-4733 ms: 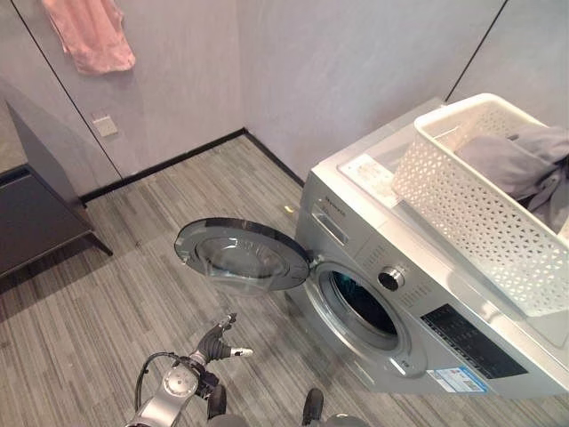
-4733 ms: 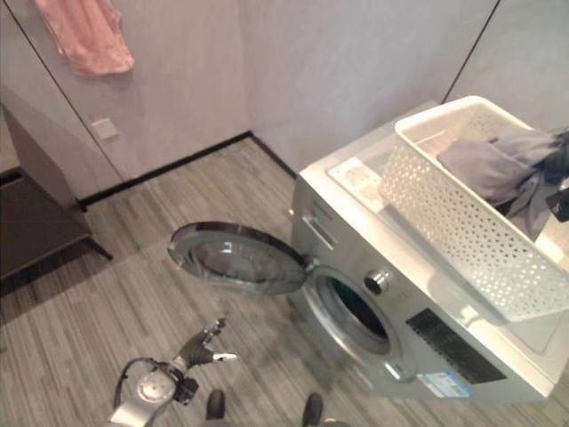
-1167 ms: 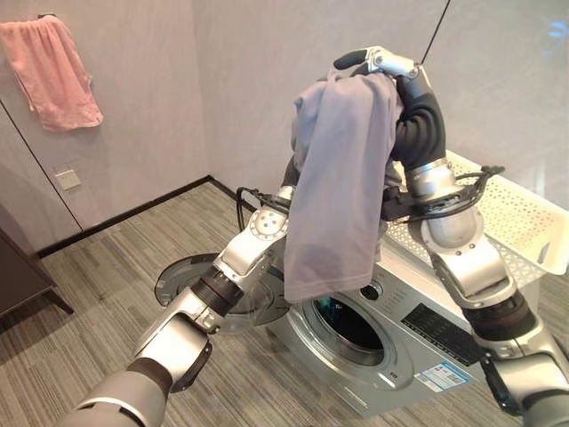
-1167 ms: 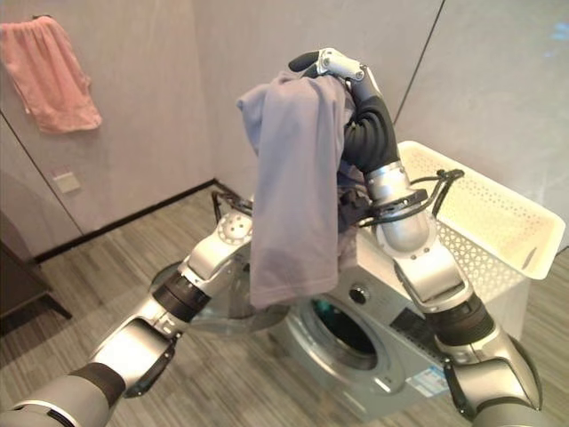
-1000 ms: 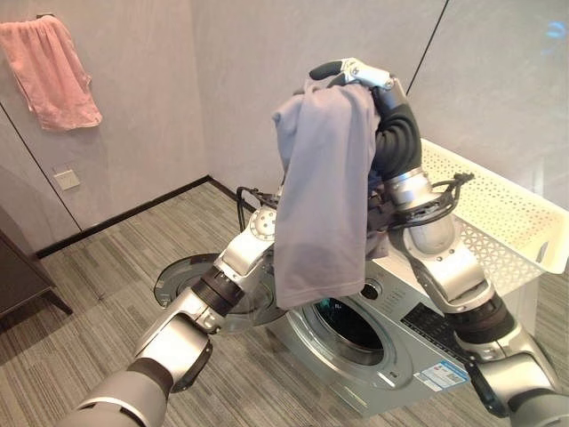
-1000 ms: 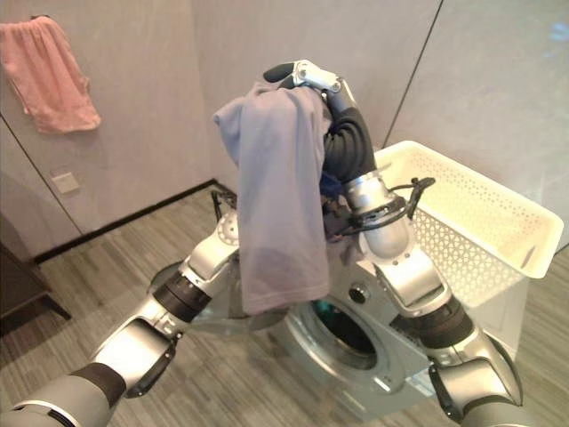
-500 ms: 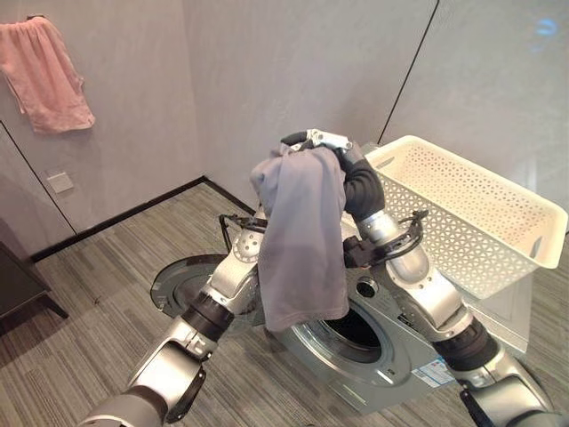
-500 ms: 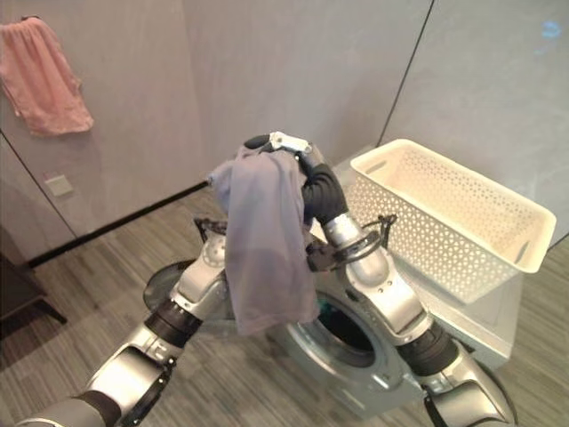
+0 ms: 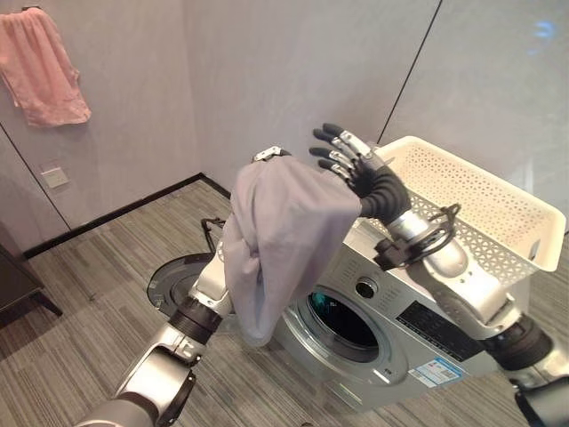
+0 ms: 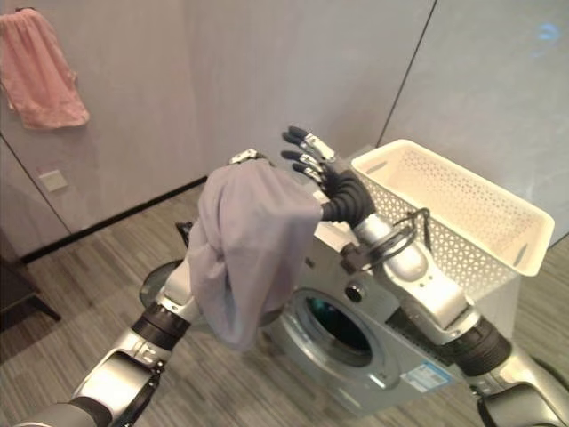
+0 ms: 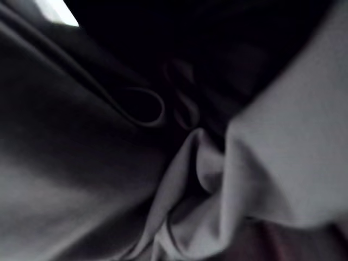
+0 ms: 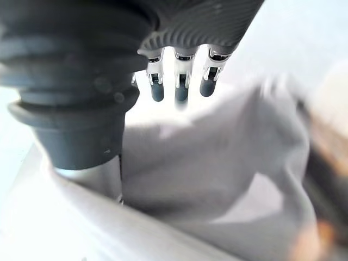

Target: Grab the laundry basket,head to the washer,open it,put in the laundry and shut it.

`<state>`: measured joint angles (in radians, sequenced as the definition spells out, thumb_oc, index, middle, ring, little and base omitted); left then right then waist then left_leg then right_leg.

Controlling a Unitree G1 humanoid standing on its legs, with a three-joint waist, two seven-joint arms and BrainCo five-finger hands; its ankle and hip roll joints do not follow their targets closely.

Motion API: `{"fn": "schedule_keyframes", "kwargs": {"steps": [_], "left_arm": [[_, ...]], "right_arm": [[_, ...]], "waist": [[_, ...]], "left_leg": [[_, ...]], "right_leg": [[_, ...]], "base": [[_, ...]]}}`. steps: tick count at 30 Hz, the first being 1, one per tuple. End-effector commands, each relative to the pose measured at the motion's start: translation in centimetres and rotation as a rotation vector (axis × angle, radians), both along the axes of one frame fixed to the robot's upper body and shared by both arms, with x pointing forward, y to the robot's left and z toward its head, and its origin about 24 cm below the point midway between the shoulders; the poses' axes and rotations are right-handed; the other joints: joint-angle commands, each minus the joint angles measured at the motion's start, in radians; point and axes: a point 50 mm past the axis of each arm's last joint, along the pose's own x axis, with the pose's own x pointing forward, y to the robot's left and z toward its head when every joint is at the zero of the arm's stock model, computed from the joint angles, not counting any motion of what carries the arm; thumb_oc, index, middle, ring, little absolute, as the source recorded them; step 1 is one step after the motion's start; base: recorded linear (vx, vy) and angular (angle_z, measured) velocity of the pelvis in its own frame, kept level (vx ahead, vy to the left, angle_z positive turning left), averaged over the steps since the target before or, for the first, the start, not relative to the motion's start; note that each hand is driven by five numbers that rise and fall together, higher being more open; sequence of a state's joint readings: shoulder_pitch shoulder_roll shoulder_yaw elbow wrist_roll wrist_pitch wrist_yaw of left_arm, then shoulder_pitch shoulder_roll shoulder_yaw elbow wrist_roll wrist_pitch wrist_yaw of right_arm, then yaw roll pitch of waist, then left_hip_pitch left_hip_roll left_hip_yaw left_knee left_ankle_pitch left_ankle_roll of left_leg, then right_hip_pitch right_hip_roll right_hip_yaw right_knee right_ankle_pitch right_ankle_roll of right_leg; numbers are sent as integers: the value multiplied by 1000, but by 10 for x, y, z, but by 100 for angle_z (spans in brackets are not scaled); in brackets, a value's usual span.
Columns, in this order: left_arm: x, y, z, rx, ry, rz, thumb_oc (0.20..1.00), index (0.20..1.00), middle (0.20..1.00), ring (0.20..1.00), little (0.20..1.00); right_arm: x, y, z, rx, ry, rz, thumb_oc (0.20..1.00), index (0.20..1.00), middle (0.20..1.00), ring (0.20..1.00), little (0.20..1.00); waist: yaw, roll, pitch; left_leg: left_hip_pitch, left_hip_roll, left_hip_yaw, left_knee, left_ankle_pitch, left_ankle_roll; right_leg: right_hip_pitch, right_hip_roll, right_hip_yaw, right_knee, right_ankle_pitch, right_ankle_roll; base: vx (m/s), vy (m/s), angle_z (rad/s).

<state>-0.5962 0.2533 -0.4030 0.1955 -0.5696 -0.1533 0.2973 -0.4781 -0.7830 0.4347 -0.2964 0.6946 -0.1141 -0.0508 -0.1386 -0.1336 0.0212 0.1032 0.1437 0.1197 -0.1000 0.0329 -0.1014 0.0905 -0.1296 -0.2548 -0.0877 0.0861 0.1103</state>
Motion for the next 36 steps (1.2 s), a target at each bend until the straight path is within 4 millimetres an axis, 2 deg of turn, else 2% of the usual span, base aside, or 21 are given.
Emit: {"fn": "schedule_keyframes", "kwargs": {"steps": [1,2,3,5,8,9,11,17,22,24,25,27,30,31,32,33,34,36], "left_arm": [[-2,2,29,-31,-164,-7,200,200,200,200,200],[-6,9,24,-43,-158,3,200,200,200,200,200],[-17,24,7,-61,-127,11,200,200,200,200,200],[-28,36,-9,-64,-89,10,200,200,200,200,200],[-42,45,-31,-75,-23,-11,200,200,200,200,200],[-42,45,-31,-75,-23,-11,200,200,200,200,200],[-52,53,-46,-80,30,-18,200,200,200,200,200],[-60,64,-53,-85,49,5,200,200,200,200,200],[-62,65,-59,-92,77,8,200,200,200,200,200],[-65,65,-65,-93,105,2,200,200,200,200,200],[-68,62,-74,-105,144,-14,200,200,200,200,200],[-72,59,-84,-119,186,-25,200,200,200,200,200],[-81,57,-94,-161,237,-39,200,200,200,200,200],[-86,54,-100,-173,266,-59,200,200,200,200,200],[-88,53,-104,-176,284,-65,200,200,200,200,200],[-88,53,-104,-174,285,-65,200,200,200,200,200],[-91,49,-111,-187,323,-90,200,200,200,200,200],[-91,43,-112,-196,335,-111,200,200,200,200,200]], "right_arm": [[-2,-26,40,174,-209,-108,1000,1000,1000,1000,1000],[-4,-39,42,201,-243,-181,1000,1000,1000,1000,1000],[-14,-77,49,283,-360,-408,1000,1000,1000,1000,1000],[-28,-104,51,286,-447,-591,1000,1000,1000,1000,1000],[-48,-134,52,275,-532,-797,1000,1000,1000,1000,1000],[-48,-134,52,275,-532,-797,1000,1000,1000,1000,1000],[-59,-152,48,252,-541,-908,1000,1000,1000,1000,1000],[-76,-174,44,201,-567,-1071,1000,1000,1000,1000,1000],[-85,-195,30,164,-528,-1251,1000,1000,1000,1000,1000],[-90,-211,11,102,-463,-1402,1000,1000,1000,1000,1000],[-96,-225,-11,48,-380,-1544,1000,1000,1000,1000,1000],[-104,-239,-35,-27,-281,-1677,1000,1000,1000,1000,1000],[-123,-261,-95,-77,-22,-1890,1000,1000,1000,1000,1000],[-135,-267,-123,-111,102,-1981,1000,1000,1000,1000,1000],[-137,-266,-135,-114,151,-1999,1000,1000,1000,1000,1000],[-137,-265,-136,-114,152,-2000,1000,1000,1000,1000,1000],[-152,-261,-177,-112,353,-2053,1000,1000,1000,1000,1000],[-159,-250,-219,-62,569,-2069,1000,1000,1000,1000,1000]], "waist": [[26,45,-10],[24,47,-11],[19,50,-10],[19,53,-12],[19,54,-11],[19,54,-11],[19,51,-12],[15,47,-7],[11,48,-3],[12,49,-1],[12,52,6],[14,59,9],[19,68,25],[23,70,35],[27,74,38],[27,73,37],[31,76,59],[34,85,78]], "left_leg": [[91,64,75,13,-104,-1],[92,62,76,13,-105,0],[90,59,77,13,-106,6],[90,58,78,13,-110,9],[91,57,78,13,-114,12],[91,57,78,13,-114,12],[97,60,80,13,-128,13],[97,59,82,13,-131,13],[97,62,80,13,-132,13],[88,62,74,13,-127,13],[79,59,71,13,-119,14],[77,61,64,13,-125,14],[68,60,57,13,-123,16],[65,60,55,13,-118,17],[63,61,53,13,-121,17],[63,61,53,13,-121,16],[52,61,51,13,-111,15],[44,62,49,13,-112,11]], "right_leg": [[-17,-93,8,0,4,103],[-18,-93,9,0,5,104],[-24,-95,15,0,9,103],[-25,-96,17,0,9,104],[-25,-94,20,0,8,105],[-25,-94,20,0,8,105],[-23,-89,25,0,0,109],[-24,-85,29,0,-2,108],[-22,-82,26,0,-6,107],[-24,-83,21,0,-6,106],[-30,-85,16,0,-2,104],[-28,-84,10,0,-9,106],[-34,-86,5,0,-9,107],[-37,-87,0,0,-5,106],[-38,-88,-1,0,-10,109],[-38,-88,-1,0,-10,109],[-45,-90,-6,0,-5,107],[-52,-90,-9,0,-11,110]], "base": [[0,0,0],[0,0,0],[0,0,0],[17,8,-1],[23,8,-5],[9,-1,-3],[16,-4,0],[6,0,-8],[0,0,0],[-13,-17,2],[-27,-36,4],[1,-17,2],[-5,-24,8],[-15,-20,15],[-14,-14,16],[-39,-28,7],[-52,-28,0],[-61,-28,-3]]}}
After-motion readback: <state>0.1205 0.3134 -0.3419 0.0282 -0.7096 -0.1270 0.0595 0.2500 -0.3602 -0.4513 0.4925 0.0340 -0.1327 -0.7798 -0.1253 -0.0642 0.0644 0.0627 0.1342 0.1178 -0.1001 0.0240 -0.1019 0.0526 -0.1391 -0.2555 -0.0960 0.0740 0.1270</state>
